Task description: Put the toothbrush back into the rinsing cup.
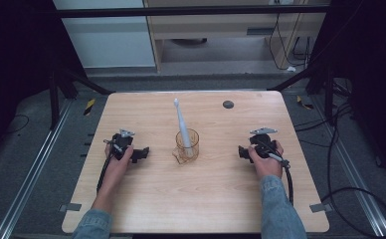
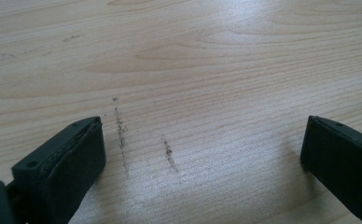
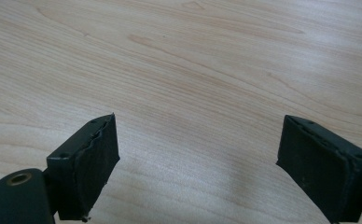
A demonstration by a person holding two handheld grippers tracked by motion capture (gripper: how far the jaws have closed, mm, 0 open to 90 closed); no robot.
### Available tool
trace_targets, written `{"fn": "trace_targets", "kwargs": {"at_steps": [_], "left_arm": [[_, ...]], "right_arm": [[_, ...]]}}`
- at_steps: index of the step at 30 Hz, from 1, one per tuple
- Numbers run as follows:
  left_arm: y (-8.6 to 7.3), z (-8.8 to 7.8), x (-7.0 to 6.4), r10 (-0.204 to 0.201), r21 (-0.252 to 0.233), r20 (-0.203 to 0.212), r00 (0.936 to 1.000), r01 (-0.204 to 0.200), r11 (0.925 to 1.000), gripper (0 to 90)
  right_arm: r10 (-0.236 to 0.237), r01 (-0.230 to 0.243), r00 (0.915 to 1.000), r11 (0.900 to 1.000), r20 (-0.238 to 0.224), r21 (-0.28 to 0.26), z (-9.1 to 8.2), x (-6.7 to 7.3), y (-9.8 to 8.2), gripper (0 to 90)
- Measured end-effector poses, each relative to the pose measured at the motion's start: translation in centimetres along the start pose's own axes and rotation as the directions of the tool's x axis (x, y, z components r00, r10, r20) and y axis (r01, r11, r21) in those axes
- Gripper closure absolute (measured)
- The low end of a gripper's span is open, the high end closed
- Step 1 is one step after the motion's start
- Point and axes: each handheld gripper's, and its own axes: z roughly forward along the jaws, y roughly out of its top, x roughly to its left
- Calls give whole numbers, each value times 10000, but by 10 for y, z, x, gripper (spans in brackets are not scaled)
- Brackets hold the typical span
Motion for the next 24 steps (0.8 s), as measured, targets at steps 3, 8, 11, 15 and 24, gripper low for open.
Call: {"fn": "trace_targets", "kwargs": {"at_steps": [3,8,11,15,24], "left_arm": [[0,0,0,0,-1,0,10000,0,10000,0],[0,0,0,-5,-3,1,10000,5,10000,0],[0,0,0,-3,-2,0,10000,3,10000,0],[0,0,0,-5,-3,-1,10000,5,10000,0],[0,0,0,-13,-4,-2,10000,13,10000,0]], "right_arm": [[265,-266,9996,9996,-102,-93,5,-1,-1,127],[467,-470,9986,9988,-267,-104,14,0,-2,127],[533,-539,9979,9984,-360,-163,18,0,-3,127],[667,-674,9971,9975,-370,-203,21,-1,-4,127],[1000,-1007,9947,9944,-219,-305,25,-8,-5,125]]}}
